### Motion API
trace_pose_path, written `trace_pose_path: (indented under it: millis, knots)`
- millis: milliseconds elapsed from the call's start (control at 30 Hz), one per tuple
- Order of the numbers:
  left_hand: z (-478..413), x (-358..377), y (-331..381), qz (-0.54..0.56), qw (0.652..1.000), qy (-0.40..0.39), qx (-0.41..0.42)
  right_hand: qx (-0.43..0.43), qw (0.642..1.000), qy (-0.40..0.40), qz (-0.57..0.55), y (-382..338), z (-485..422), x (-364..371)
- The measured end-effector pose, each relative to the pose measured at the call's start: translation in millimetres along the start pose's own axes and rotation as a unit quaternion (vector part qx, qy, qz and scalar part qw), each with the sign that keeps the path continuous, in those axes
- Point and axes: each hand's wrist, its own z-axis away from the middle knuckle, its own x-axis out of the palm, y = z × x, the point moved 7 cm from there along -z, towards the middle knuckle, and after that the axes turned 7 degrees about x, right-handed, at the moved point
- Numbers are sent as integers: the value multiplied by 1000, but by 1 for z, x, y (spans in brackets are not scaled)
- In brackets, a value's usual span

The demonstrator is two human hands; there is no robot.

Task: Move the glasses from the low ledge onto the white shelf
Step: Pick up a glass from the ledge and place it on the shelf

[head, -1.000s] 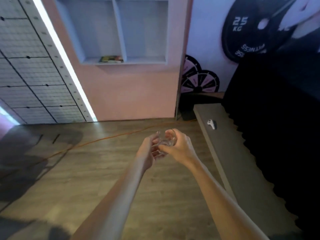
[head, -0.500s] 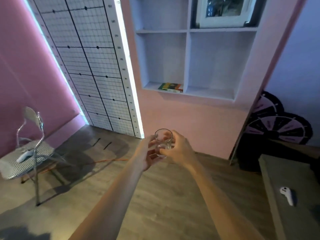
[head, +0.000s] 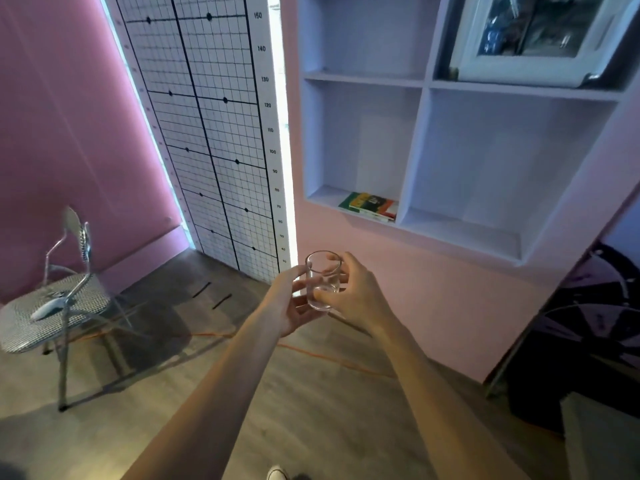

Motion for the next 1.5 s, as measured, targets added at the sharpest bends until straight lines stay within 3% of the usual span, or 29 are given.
trace_pose_path:
  millis: [300,600,1200,1500]
  knots:
    - [-140,39,62,1,999,-42,-12,21,999,23,11,5,-145,-14]
    - [-250,88,180,1,993,-114,31,-3,997,82,-12,-44,-282,-53]
    - [-377,196,402,-64,975,-153,149,-130,979,145,-66,-143,-515,-147]
    - [-403,228,477,-51,966,-157,201,-161,971,172,-27,-193,-585,-183]
